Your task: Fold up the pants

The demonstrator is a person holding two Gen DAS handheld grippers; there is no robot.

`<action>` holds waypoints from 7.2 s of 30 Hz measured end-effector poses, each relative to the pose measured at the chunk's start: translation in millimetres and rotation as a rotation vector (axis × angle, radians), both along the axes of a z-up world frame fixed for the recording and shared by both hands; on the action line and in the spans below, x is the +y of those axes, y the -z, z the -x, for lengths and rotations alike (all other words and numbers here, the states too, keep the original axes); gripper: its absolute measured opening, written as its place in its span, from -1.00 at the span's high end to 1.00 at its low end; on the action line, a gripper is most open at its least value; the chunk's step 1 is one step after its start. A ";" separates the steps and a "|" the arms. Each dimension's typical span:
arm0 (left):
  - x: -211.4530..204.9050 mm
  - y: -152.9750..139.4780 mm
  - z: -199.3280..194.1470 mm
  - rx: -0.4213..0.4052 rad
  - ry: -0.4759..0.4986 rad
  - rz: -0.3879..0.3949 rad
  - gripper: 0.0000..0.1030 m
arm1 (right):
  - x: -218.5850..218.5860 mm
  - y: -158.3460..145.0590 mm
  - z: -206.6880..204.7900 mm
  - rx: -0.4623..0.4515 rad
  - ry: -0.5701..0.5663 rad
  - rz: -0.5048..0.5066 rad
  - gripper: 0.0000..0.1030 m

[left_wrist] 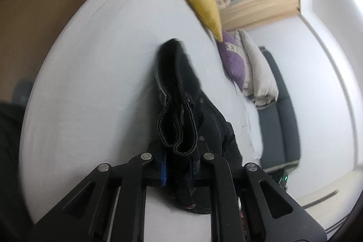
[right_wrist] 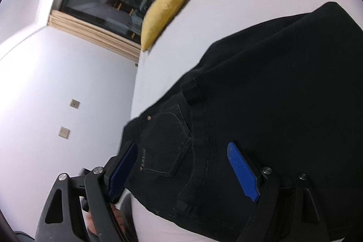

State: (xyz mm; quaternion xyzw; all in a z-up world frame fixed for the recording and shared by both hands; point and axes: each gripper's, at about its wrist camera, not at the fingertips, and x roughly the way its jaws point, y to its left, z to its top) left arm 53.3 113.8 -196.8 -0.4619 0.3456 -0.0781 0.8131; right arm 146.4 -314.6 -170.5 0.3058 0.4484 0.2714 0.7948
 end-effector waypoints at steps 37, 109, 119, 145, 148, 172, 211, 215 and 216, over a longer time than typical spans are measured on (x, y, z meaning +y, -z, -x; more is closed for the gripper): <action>-292.6 -44.4 -61.4 -0.096 0.555 -0.859 0.78 | 52.1 -7.8 -99.5 0.124 -0.324 0.002 -0.83; -277.2 -11.7 -74.4 -0.045 0.677 -0.686 -0.39 | -158.3 25.9 61.9 0.093 0.097 0.015 0.98; -289.6 -36.7 -161.0 -0.097 0.643 -0.764 -0.39 | -97.1 -27.6 -9.9 -0.059 -0.004 -0.023 -0.07; -227.5 1.6 -106.7 0.150 0.557 -0.768 -0.71 | -157.0 17.0 -0.2 0.054 0.088 0.082 -0.70; -237.3 5.5 -105.4 0.144 0.592 -0.757 -0.71 | -153.2 16.5 -2.1 0.059 0.070 0.064 -0.70; -268.2 -5.0 -121.5 0.152 0.617 -0.813 0.71 | -115.9 -0.2 2.7 0.016 0.032 0.299 0.53; -183.1 -128.2 -105.9 -0.050 0.463 -0.698 0.90 | -49.7 -100.3 43.1 -0.215 0.000 0.401 0.61; -153.2 -146.7 -116.9 -0.047 0.429 -0.739 0.90 | -23.4 -109.7 26.0 -0.245 -0.031 0.392 0.61; -144.6 -148.4 -123.0 -0.042 0.421 -0.753 0.90 | -19.1 -109.0 20.7 -0.246 -0.034 0.389 0.61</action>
